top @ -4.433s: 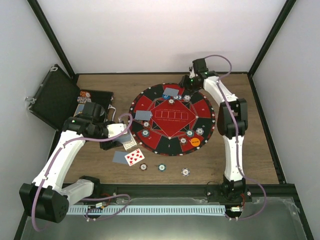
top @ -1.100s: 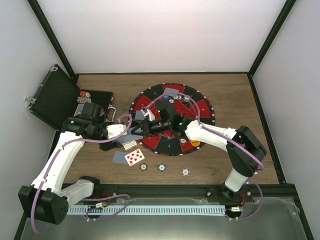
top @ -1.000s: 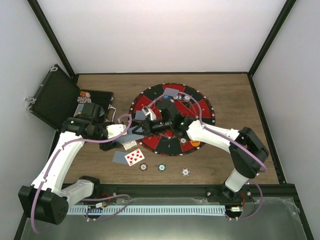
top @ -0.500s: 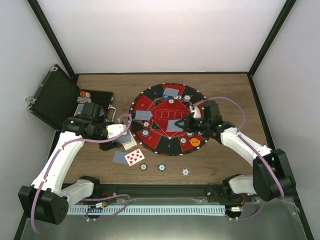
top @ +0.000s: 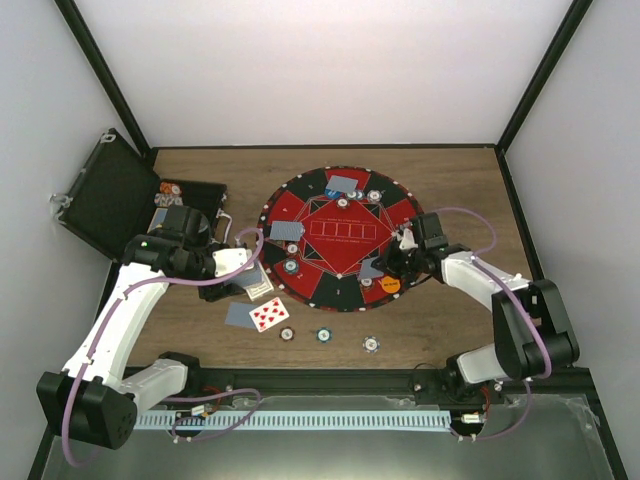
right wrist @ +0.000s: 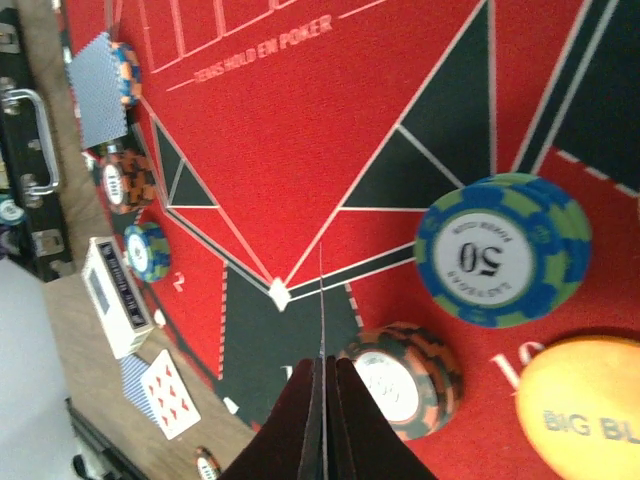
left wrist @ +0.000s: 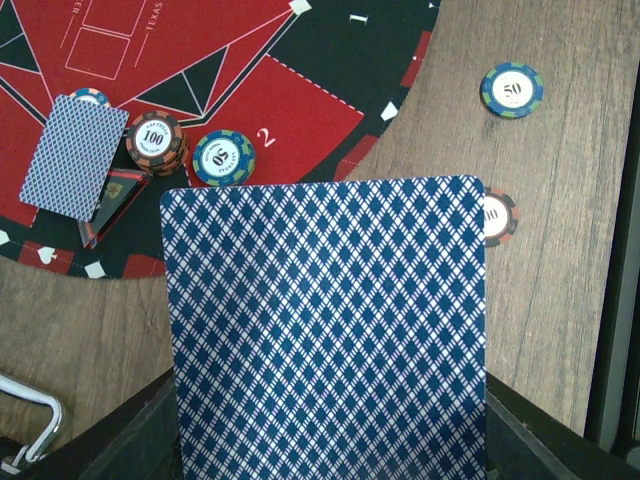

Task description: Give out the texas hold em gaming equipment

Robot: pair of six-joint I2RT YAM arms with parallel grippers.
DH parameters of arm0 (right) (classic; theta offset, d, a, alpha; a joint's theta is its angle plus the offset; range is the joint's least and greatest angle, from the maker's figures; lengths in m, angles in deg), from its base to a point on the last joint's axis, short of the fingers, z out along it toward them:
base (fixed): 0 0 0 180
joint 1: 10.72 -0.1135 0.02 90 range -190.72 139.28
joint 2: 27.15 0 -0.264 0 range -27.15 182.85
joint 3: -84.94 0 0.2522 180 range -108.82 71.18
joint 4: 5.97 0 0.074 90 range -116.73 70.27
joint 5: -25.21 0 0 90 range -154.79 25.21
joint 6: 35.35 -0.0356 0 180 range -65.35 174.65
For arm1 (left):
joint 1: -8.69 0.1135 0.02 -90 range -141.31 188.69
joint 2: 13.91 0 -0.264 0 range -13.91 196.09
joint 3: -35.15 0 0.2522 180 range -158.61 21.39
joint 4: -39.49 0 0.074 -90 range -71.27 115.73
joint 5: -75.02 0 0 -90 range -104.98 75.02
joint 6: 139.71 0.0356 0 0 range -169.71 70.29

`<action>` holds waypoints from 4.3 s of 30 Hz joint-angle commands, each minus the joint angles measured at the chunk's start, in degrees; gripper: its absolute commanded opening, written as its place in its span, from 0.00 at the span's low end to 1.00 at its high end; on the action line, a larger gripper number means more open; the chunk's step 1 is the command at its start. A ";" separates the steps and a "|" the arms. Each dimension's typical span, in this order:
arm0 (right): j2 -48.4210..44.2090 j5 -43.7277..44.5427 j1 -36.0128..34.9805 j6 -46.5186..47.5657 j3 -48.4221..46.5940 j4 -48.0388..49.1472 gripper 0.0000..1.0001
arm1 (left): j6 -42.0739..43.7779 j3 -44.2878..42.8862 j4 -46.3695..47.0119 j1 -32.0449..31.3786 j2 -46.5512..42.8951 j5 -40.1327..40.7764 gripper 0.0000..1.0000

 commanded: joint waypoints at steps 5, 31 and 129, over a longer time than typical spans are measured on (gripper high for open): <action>0.40 10.46 0.76 2.99 -3.13 -7.00 0.07 | 1.17 -1.95 0.12 0.17 -0.13 -1.29 0.04; -7.76 11.34 -11.87 -5.30 -16.41 -13.54 0.80 | 1.18 -2.47 -0.06 0.19 0.16 -2.33 0.04; 13.47 -11.74 -28.85 -9.56 -26.44 8.79 0.02 | 1.51 -1.41 0.61 0.19 0.78 -0.06 0.04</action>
